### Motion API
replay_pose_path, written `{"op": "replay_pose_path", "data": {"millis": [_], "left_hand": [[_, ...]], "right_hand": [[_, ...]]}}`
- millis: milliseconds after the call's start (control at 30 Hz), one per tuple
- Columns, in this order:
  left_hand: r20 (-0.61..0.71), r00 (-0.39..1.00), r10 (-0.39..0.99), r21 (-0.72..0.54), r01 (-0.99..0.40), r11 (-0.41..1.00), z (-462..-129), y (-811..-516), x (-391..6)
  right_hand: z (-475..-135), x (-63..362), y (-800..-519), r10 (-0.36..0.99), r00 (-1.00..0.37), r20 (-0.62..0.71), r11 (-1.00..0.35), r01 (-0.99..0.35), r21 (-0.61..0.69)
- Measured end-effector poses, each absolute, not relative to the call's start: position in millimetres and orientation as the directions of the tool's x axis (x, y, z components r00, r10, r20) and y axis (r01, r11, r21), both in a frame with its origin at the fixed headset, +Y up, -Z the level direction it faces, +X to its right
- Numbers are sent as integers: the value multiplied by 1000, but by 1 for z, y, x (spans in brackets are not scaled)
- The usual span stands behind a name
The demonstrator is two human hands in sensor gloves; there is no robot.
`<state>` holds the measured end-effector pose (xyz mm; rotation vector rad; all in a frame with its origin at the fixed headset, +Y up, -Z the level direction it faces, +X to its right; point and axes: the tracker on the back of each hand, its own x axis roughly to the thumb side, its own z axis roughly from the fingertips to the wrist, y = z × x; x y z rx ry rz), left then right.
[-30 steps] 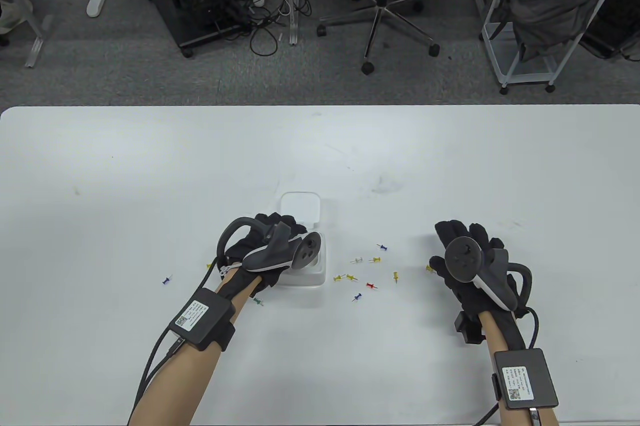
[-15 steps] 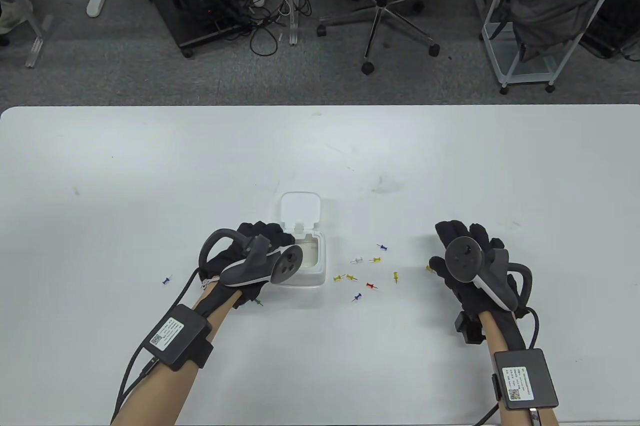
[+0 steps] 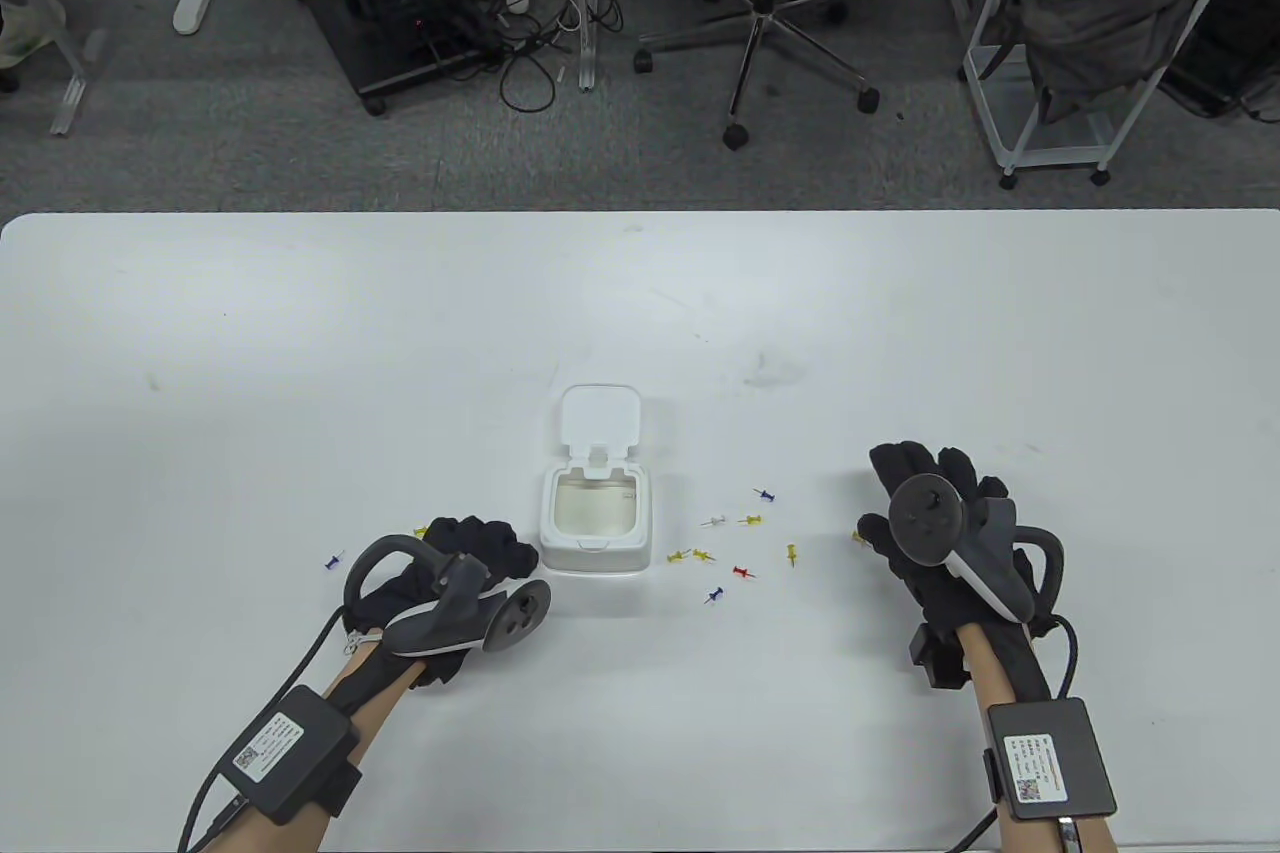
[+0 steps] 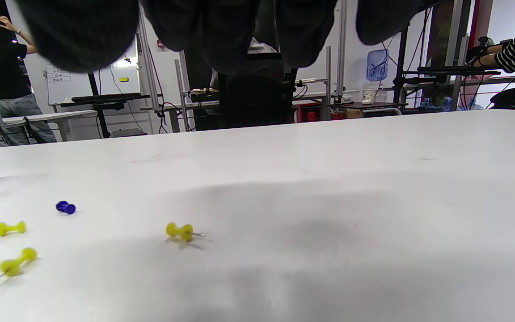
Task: Press to open box and store push pins
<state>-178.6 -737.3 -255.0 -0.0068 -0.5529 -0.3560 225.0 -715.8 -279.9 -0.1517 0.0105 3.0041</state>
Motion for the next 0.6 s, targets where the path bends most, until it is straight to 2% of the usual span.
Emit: {"op": "replay_pose_path", "data": {"millis": [200,367,600], "left_hand": [[544,744,-388,89,409,908,-250,-756,-175],[558,676,-482,209,447,870,-242,-759,-167],[575,674,-463,161,462,872,-245,-763,-164]], "right_hand": [[-280,225,-716,130,-986,-101,-991,-131,1],[-280,225,-716,129,-986,-101,-991,-130,2],[-280,225,-716,130,-986,-103,-991,-131,3]]}}
